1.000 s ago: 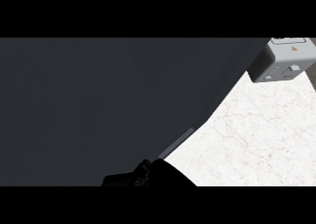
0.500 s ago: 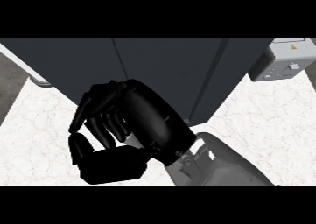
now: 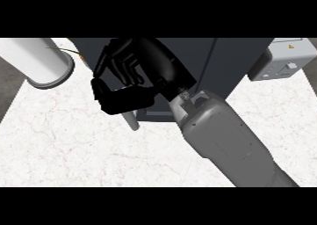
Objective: Pick up the wine, place it into the cabinet and close the cabinet
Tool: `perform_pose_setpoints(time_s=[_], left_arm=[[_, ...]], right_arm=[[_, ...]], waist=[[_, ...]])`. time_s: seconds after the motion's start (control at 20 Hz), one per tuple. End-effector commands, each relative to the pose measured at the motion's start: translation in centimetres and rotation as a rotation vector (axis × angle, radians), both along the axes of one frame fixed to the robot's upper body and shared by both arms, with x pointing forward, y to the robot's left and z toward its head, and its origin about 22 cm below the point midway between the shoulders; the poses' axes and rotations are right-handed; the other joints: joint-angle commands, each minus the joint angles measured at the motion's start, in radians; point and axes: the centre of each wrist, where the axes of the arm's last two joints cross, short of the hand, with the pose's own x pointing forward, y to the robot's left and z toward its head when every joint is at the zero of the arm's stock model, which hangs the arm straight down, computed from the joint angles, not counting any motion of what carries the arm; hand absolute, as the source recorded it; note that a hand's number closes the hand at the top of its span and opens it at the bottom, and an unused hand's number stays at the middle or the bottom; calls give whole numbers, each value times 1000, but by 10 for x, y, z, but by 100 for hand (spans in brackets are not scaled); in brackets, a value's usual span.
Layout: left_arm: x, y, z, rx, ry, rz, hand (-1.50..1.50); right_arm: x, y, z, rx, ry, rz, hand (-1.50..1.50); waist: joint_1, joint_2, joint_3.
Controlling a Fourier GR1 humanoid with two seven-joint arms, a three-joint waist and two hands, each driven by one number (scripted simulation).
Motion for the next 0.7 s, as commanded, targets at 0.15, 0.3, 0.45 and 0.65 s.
perform_pose_setpoints(time_s=[0.15, 0.3, 0.45, 0.65], left_arm=[[12, -28, -3, -9, 20, -26, -150], [19, -34, -19, -13, 16, -24, -150], [23, -41, -17, -29, 20, -31, -150], [34, -43, -15, -30, 14, -18, -150]], right_arm=[[42, -33, -5, -19, -1, -55, 150], [61, -50, -5, -26, -5, -81, 150], [65, -44, -8, -34, -41, -108, 150], [78, -62, -12, -41, -45, -115, 150]], waist=[[-11, 3, 4], [-13, 10, 3], [-10, 11, 3], [-10, 18, 3]])
